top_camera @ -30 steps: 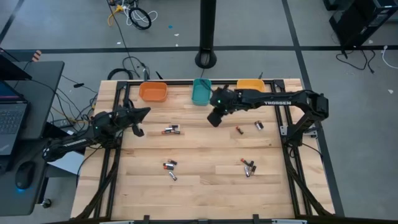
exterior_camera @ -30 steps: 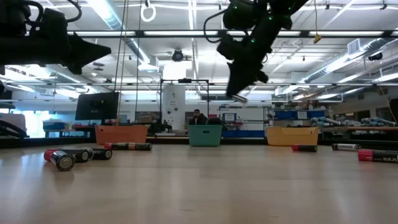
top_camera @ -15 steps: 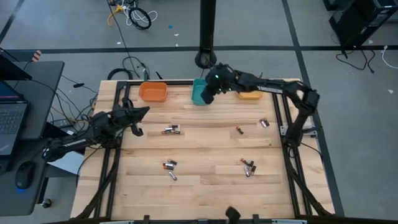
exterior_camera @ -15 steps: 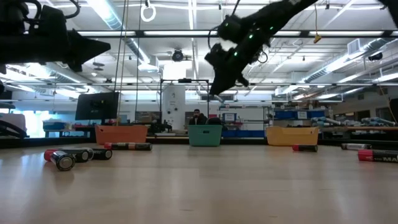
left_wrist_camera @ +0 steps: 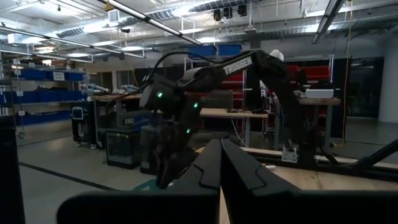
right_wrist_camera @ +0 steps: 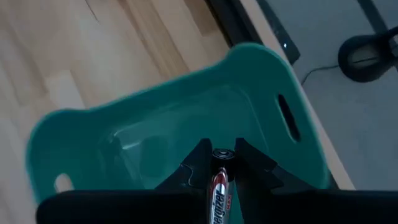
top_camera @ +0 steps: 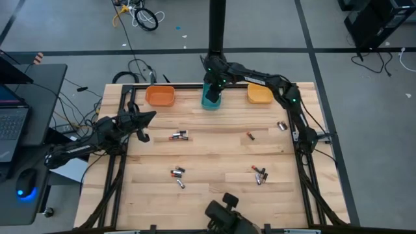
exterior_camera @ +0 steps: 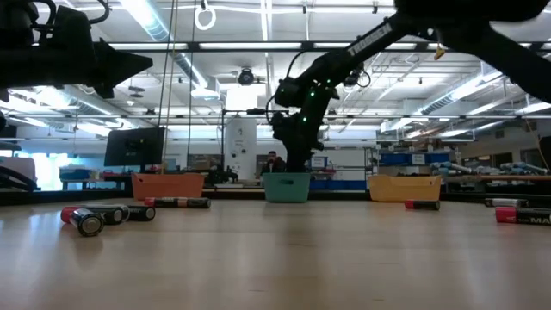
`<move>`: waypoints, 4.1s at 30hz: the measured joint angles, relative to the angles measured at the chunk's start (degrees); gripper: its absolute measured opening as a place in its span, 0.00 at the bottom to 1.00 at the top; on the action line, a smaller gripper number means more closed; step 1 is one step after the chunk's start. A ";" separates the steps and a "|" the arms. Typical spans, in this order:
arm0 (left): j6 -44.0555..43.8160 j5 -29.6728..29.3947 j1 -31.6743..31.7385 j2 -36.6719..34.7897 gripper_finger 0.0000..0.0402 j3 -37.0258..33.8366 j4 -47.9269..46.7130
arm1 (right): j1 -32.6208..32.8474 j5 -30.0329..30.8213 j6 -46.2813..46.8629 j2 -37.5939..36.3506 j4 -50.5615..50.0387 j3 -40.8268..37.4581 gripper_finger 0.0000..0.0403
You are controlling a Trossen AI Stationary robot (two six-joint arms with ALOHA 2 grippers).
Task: Sort batteries
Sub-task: Put the black-silver battery in the green bin, then put the red-black battery into the yellow bin
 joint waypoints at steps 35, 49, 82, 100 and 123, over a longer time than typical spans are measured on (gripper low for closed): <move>-2.15 5.37 0.00 0.26 0.03 0.00 -0.81 | 11.21 3.23 -2.07 -15.62 -9.58 -4.69 0.04; -1.90 5.51 0.02 7.95 0.03 1.03 -1.79 | 27.69 18.43 23.53 -45.60 13.36 -47.89 0.03; -7.38 9.22 0.00 15.47 0.03 1.31 1.48 | 26.94 12.27 39.15 -52.85 2.37 -59.67 0.12; -9.66 9.01 0.00 19.30 0.03 1.29 -0.44 | 31.67 15.69 48.62 -52.87 11.64 -73.81 0.38; -10.94 5.42 0.00 20.65 0.03 1.29 0.37 | 25.80 13.28 42.39 -52.64 23.13 -78.36 0.15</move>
